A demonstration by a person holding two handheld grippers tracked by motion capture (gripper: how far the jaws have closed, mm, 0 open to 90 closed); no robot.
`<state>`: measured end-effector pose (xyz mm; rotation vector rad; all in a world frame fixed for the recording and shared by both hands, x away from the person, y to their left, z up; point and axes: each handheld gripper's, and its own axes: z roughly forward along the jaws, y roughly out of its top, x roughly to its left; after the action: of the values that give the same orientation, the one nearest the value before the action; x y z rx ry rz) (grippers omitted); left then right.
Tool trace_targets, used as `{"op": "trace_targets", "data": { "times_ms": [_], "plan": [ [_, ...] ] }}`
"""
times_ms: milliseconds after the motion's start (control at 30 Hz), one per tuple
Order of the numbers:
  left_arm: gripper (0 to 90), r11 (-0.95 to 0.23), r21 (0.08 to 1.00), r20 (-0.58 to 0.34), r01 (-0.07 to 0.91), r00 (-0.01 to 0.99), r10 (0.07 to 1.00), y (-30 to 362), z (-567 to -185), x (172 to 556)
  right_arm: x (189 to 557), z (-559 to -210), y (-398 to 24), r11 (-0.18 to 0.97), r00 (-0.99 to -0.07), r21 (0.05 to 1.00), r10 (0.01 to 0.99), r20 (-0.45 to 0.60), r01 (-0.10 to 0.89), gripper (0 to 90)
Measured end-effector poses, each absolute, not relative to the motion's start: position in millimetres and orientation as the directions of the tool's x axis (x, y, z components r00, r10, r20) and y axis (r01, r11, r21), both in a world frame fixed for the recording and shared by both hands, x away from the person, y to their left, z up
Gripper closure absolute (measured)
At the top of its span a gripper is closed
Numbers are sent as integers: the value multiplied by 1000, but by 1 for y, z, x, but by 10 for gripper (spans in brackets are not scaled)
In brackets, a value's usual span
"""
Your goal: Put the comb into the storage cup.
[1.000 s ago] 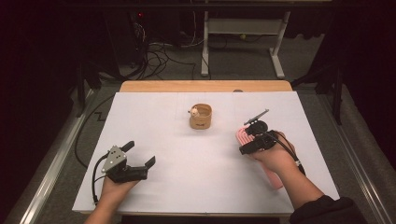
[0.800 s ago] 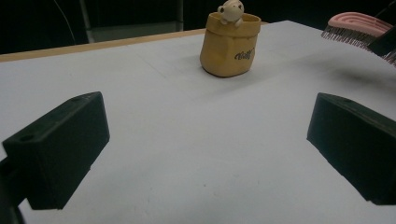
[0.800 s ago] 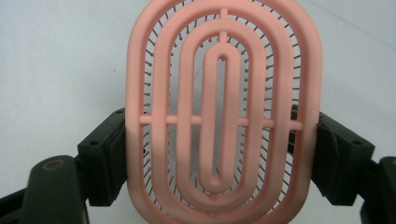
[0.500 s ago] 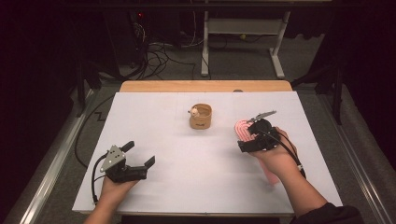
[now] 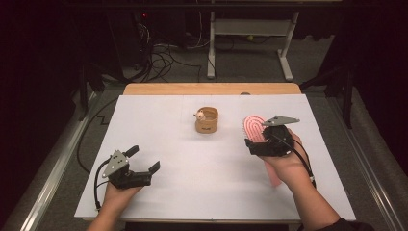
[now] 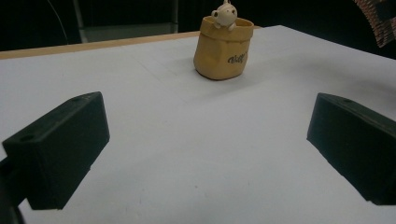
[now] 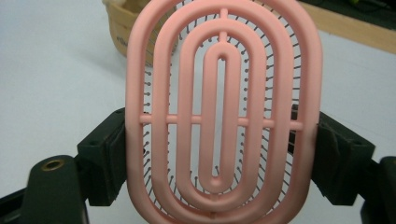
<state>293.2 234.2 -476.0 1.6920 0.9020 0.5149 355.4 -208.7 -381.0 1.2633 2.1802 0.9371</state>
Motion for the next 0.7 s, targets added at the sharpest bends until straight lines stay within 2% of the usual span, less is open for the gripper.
{"op": "trace_targets", "data": {
  "times_ms": [300, 700],
  "plan": [
    [0, -119, 944, -105, 308, 620, 778, 234, -476, 293, 350, -377, -217, 269, -472, 826, 882, -4, 495, 203],
    [0, -122, 941, -108, 316, 622, 776, 233, -476, 293, 342, -380, -217, 219, -462, 888, 887, -9, 403, 203]
  ]
}}
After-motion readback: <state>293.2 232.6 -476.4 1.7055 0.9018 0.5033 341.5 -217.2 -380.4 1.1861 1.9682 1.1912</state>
